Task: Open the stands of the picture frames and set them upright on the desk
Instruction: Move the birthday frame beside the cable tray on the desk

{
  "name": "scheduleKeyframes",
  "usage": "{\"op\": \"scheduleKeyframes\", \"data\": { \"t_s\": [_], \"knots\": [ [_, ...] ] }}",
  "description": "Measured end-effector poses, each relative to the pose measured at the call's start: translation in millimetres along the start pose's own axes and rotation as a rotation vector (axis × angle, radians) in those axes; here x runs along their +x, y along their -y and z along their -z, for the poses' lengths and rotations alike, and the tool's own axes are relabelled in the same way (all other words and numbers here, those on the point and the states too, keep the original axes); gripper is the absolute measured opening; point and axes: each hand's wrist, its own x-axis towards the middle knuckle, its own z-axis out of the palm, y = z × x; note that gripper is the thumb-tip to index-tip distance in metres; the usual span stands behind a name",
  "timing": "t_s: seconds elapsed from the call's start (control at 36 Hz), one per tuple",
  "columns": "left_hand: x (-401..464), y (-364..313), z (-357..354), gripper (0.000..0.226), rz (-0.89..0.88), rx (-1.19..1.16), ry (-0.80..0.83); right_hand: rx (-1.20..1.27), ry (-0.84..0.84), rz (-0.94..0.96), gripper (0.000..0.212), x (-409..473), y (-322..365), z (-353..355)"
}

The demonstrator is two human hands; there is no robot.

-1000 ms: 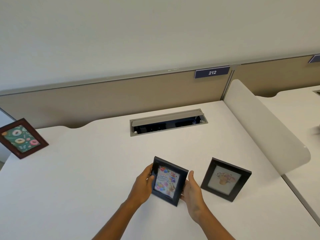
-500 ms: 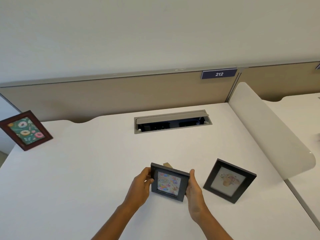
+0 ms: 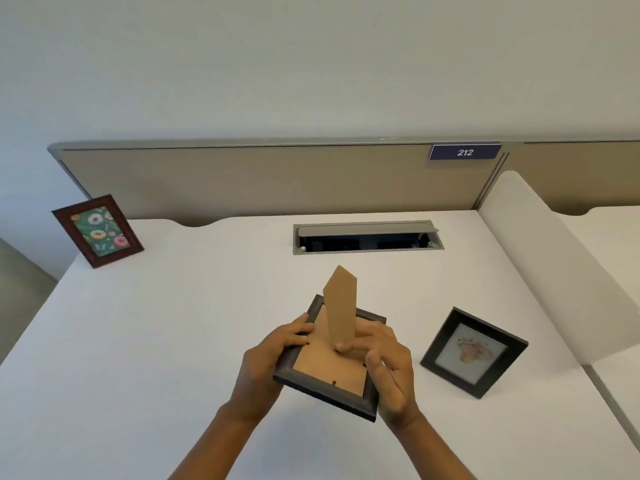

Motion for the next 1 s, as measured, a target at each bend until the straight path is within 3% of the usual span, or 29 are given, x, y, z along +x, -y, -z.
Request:
{"op": "scheduleKeyframes", "data": {
  "t_s": [0.22,0.33,0.47,0.58,0.78,1.0],
  "knots": [
    [-14,-13,19,0.027,-0.097,0.026,-0.08,0.107,-0.054,-0.014,0.057,-1,25,-25],
    [-20,-20,27,0.028,-0.087,0.076,-0.132,0.262,-0.025,-0.157,0.065,-2,29,-35],
    [-22,-22,35,0.035,-0.141,0.31,-0.181,0.354,-0.009,-0.28,0.09,2,31,-44],
    [-23,-20,37,0.045,-0.064,0.289,-0.185,0.406,0.02,-0.446,0.093,9,27,-47],
    [-21,-16,48,0.043,0.079,0.214,-0.219,0.388,0.016,-0.615,0.092,21,31,-54],
    [-7,-19,63,0.034,0.259,0.176,-0.205,0.388,0.062,-0.815,0.071,32,27,-70]
  ]
}}
